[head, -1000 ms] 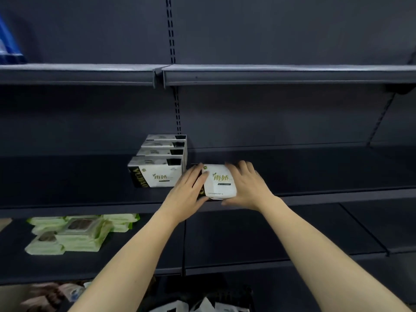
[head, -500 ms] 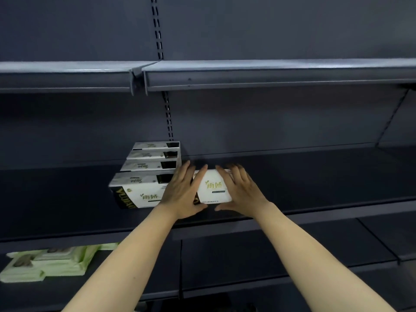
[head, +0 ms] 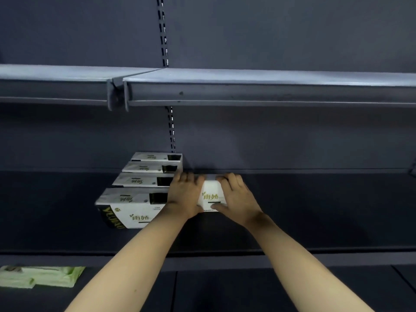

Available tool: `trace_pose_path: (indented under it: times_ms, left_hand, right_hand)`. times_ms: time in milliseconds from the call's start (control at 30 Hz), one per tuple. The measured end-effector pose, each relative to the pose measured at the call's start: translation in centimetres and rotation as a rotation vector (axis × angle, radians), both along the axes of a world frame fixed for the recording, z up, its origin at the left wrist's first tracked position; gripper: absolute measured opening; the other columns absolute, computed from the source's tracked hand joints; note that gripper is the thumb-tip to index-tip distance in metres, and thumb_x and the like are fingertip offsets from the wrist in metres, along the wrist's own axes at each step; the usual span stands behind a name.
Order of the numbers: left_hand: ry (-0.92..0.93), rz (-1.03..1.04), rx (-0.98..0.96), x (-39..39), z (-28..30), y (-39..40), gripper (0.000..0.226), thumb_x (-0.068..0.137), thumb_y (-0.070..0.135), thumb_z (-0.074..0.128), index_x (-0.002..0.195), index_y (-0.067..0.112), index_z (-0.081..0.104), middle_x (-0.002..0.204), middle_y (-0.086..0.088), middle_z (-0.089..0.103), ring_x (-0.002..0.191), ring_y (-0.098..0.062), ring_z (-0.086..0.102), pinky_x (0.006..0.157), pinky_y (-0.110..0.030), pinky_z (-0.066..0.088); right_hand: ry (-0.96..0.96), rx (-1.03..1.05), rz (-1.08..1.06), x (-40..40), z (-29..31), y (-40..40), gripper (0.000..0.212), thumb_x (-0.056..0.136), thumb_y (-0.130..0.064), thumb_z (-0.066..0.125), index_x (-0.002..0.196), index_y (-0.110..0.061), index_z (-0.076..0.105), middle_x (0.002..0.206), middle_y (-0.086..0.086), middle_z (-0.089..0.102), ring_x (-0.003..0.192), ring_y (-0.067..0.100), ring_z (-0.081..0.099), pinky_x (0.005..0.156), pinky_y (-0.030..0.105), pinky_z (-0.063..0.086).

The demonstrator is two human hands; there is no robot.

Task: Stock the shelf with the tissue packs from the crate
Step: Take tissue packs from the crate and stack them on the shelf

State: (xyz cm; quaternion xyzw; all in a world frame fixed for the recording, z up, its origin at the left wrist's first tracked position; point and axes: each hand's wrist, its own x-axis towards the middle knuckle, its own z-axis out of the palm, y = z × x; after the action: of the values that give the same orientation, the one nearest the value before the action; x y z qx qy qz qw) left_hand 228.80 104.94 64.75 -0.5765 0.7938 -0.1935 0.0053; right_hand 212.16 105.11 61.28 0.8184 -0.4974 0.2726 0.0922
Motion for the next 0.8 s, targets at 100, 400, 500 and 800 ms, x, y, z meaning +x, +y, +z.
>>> trace_pose_path:
  times_ms: [100,400,500,800]
  left_hand:
    - [-0.001,0.062,0.029,-0.5,0.0,-1.3,0.075,0.081,0.040,0.067,0.138,0.012,0.028,0.139,-0.016,0.038,0.128,-0.030,0.037,0.113,-0.038,0.019]
    - [0.050,0.107,0.090,-1.6,-0.3,-5.0,0.088,0.085,0.028,0.066,0.149,0.008,0.009,0.151,-0.018,0.021,0.139,-0.032,0.022,0.114,-0.038,0.017]
    - [0.046,0.109,0.096,-1.7,-0.1,-6.1,0.087,0.086,0.027,0.064,0.149,0.007,0.008,0.153,-0.016,0.018,0.141,-0.030,0.017,0.116,-0.039,0.012]
    - [-0.072,0.135,0.060,-1.9,0.5,-9.2,0.093,0.081,0.043,0.067,0.148,0.011,0.012,0.151,-0.014,0.026,0.140,-0.034,0.019,0.116,-0.045,0.013]
  right_hand:
    - [0.015,-0.051,-0.035,0.6,-0.2,-1.2,0.069,0.051,-0.027,0.088,0.108,-0.004,0.057,0.108,0.011,0.054,0.098,0.026,0.050,0.082,0.036,0.051]
    - [-0.001,-0.073,-0.051,0.0,-0.4,-4.5,0.069,0.046,-0.024,0.091,0.107,-0.008,0.061,0.105,0.009,0.058,0.096,0.023,0.053,0.073,0.034,0.055]
    - [0.023,-0.032,-0.067,-0.3,-0.2,-5.4,0.063,0.056,-0.018,0.087,0.112,-0.006,0.061,0.109,0.012,0.057,0.098,0.029,0.057,0.075,0.037,0.055]
    - [0.047,0.058,-0.071,-0.3,0.4,-8.2,0.059,0.083,-0.012,0.067,0.136,-0.005,0.043,0.136,0.016,0.041,0.124,0.032,0.039,0.096,0.039,0.042]
